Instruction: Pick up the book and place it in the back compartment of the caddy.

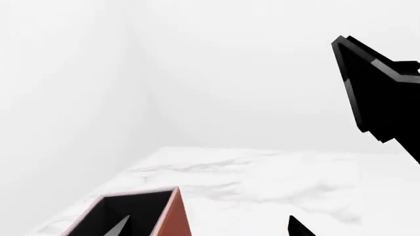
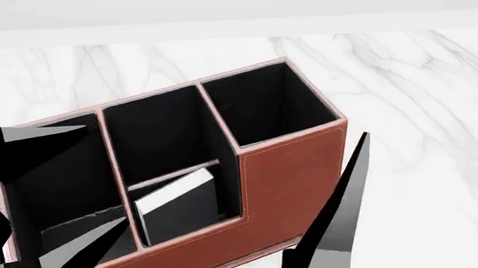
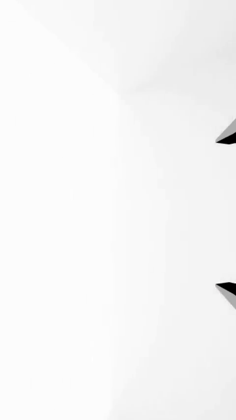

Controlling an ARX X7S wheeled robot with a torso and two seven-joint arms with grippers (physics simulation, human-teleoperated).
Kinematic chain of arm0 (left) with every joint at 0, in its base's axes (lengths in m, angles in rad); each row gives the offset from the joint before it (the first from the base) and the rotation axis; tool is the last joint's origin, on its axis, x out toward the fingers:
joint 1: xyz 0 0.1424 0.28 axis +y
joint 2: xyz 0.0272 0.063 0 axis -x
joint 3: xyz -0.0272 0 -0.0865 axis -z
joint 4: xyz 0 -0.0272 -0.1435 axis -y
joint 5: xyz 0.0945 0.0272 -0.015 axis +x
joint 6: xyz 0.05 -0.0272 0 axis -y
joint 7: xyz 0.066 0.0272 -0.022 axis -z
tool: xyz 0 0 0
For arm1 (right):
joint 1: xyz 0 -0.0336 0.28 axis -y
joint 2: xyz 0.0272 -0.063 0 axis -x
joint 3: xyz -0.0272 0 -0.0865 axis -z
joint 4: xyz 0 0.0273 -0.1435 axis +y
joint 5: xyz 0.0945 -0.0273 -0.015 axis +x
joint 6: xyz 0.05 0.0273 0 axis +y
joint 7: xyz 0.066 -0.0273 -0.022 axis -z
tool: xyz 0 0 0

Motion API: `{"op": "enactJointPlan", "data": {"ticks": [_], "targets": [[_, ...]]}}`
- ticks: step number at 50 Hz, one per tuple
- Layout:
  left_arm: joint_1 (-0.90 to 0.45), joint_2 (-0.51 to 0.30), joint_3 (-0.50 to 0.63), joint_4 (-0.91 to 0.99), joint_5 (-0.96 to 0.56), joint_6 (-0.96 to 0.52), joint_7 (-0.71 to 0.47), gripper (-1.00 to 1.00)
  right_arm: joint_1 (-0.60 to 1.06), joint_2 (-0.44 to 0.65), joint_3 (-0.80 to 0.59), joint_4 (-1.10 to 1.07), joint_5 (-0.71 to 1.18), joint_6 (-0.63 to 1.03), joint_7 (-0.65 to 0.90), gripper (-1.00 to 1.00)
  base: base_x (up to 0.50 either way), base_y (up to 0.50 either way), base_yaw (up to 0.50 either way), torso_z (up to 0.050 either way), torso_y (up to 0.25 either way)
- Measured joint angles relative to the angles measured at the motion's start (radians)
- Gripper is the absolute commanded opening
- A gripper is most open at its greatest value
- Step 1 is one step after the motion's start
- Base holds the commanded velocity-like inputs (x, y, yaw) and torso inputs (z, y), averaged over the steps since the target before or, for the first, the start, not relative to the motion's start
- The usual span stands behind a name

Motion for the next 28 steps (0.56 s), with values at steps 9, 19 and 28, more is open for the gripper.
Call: {"op": "enactJointPlan", "data": {"ticks": [9, 19, 28], "targets": [[0.023, 0.007, -0.058, 0.108, -0.047, -0.039, 0.004, 1.0, -0.025, 0.017, 0.025, -0.05, 0.001, -0.008, 0.011, 1.0, 0.0, 0.0, 0.0, 0.0, 0.0], [0.049, 0.015, -0.106, 0.183, -0.087, -0.05, 0.009, 1.0, -0.038, 0.026, 0.042, -0.068, 0.005, -0.02, 0.02, 1.0, 0.0, 0.0, 0.0, 0.0, 0.0], [0.061, 0.019, -0.134, 0.227, -0.112, -0.051, 0.004, 1.0, -0.045, 0.03, 0.049, -0.08, 0.005, -0.025, 0.024, 1.0, 0.0, 0.0, 0.0, 0.0, 0.0]]}}
